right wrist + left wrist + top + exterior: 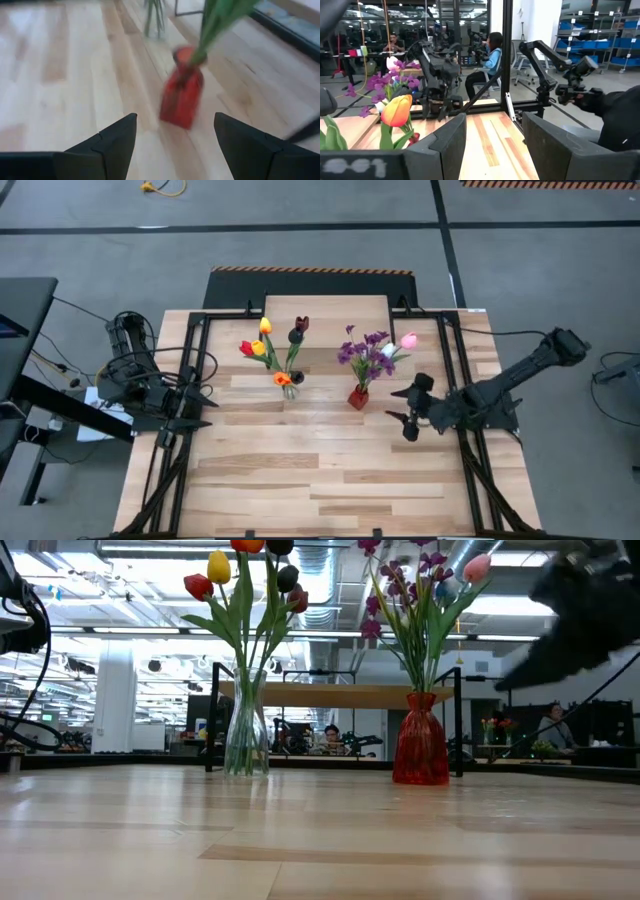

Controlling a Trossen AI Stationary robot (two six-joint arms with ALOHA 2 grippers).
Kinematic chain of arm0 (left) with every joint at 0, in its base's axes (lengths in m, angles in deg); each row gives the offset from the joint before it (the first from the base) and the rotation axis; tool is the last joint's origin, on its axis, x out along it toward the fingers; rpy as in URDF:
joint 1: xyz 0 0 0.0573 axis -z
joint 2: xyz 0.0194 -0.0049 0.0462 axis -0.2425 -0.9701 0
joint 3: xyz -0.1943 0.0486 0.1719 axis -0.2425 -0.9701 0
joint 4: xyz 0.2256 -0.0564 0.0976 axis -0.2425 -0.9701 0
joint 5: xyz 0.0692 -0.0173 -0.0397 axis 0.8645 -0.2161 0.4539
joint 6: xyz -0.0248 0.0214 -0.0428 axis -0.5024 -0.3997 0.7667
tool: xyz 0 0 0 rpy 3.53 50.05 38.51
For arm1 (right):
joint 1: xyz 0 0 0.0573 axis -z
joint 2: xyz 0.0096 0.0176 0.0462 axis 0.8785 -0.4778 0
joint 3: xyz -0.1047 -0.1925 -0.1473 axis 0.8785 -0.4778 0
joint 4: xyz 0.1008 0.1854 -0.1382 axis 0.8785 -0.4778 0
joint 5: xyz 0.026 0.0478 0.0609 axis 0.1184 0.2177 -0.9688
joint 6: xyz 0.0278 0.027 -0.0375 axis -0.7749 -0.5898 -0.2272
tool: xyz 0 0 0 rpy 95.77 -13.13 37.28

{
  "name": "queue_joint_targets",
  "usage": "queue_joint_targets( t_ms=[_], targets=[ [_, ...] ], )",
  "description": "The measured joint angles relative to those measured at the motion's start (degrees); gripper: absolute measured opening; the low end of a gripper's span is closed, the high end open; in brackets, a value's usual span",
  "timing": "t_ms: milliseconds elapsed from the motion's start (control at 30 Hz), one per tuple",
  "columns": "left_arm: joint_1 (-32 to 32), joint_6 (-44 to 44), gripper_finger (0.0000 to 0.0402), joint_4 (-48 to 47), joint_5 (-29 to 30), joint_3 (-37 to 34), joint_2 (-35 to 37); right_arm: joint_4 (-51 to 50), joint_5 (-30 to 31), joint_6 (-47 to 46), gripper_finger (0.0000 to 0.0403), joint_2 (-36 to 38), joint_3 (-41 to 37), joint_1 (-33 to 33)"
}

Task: Pick and place flowers into a vace then onto a shelf
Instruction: Put the red flower vase with the flowers on the shelf

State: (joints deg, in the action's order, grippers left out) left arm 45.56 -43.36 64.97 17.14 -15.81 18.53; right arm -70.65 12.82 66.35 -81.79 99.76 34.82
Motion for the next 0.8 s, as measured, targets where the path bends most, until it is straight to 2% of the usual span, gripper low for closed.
queue_joint_targets(
  t_ms=[167, 233, 367, 500, 633, 800],
  targets=[
    [0.00, 0.00, 0.0184, 0.61, -0.01, 0.00, 0.00, 1.09, 14.63, -2.67, 0.0260, 2.44, -7.96, -6.12],
    [-0.02, 0.00, 0.0184, 0.76, 0.01, 0.00, 0.00, 2.51, 17.78, -3.86, 0.0260, 5.04, -10.70, -7.44],
    [-0.02, 0.00, 0.0184, 1.49, 0.03, 0.00, 0.00, 16.23, 14.81, -0.64, 0.0260, 8.00, -14.67, -8.78],
    [-0.02, -0.11, 0.0184, 1.62, 0.05, 0.00, 0.00, 31.05, 12.44, 4.04, 0.0260, 6.11, -17.02, -8.89],
    [-0.02, -0.44, 0.0184, 1.60, -0.17, 0.00, 0.00, 36.14, 14.93, 4.54, 0.0260, 3.48, -17.27, -7.45],
    [-0.02, -0.46, 0.0184, 1.51, -0.21, 0.00, 0.00, 40.79, 15.01, 2.73, 0.0260, -1.04, -17.27, -3.65]
  ],
)
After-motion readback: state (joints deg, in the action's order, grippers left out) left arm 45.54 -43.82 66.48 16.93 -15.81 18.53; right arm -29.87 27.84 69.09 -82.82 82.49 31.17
